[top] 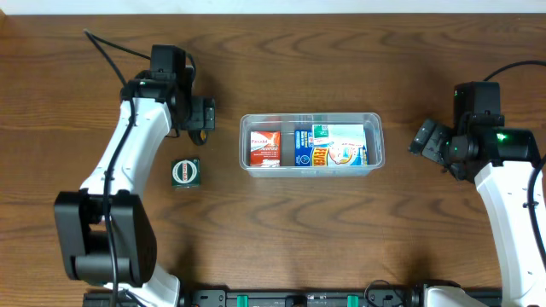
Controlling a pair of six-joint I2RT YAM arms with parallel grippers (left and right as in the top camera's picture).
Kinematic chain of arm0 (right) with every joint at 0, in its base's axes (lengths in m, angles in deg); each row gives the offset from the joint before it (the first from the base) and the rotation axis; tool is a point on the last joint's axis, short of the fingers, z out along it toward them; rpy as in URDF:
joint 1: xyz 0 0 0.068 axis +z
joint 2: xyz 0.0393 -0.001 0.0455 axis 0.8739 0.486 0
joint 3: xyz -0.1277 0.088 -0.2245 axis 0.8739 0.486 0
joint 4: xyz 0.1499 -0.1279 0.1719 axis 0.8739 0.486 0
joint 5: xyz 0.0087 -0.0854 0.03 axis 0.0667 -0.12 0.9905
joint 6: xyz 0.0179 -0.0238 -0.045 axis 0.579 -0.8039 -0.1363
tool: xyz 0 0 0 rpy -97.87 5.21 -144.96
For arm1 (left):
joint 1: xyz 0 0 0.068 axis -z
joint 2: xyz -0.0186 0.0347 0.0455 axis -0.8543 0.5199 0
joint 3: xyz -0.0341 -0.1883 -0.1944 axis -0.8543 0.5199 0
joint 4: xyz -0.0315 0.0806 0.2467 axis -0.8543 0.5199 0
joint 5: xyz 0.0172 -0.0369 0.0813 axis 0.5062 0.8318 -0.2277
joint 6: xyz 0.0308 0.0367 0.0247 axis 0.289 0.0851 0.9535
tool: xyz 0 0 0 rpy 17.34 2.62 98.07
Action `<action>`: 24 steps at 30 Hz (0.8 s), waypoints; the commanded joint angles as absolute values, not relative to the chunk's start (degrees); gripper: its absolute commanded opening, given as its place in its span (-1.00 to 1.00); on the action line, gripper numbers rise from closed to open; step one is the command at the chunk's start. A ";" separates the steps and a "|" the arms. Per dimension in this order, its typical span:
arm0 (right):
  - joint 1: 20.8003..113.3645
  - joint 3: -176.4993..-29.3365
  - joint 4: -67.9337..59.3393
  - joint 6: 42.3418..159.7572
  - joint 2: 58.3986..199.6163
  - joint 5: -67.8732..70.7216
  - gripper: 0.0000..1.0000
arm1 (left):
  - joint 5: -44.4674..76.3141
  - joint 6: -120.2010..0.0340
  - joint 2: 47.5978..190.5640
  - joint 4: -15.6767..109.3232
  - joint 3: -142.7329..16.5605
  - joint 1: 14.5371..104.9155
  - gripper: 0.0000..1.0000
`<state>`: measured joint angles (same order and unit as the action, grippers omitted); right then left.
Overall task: Pack container
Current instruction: 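Move left gripper to the dark bottle and grasp its cap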
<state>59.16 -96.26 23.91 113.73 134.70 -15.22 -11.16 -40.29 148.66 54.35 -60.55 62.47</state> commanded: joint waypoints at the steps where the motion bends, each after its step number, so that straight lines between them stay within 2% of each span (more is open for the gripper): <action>1: 58.79 -96.33 23.95 114.34 134.85 -15.39 0.99 | -10.61 -39.51 150.28 54.05 -60.90 62.27 0.79; 4: 58.79 -96.33 23.95 114.34 134.85 -15.39 0.98 | -10.61 -39.53 150.74 53.61 -60.90 62.27 0.62; 8: 58.79 -96.33 23.95 114.34 134.85 -15.39 0.99 | -10.61 -39.53 150.74 53.35 -60.90 62.27 0.27; 11: 58.79 -96.33 23.95 114.34 134.85 -15.39 0.98 | -10.59 -39.55 150.74 53.35 -60.90 62.27 -0.07; 17: 58.79 -96.33 23.95 114.34 134.85 -15.39 0.98 | -10.09 -40.16 150.74 53.70 -60.90 62.27 -0.18; 21: 58.79 -96.33 23.95 114.34 134.85 -15.39 0.99 | -7.11 -40.16 150.72 53.92 -60.90 62.27 -0.48; 24: 58.79 -96.33 23.95 114.34 134.85 -15.39 0.99 | -6.96 -40.16 150.35 54.70 -60.92 62.29 -0.53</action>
<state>59.16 -96.26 23.93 113.73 134.70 -15.22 -8.60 -40.25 150.22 53.72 -60.57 62.47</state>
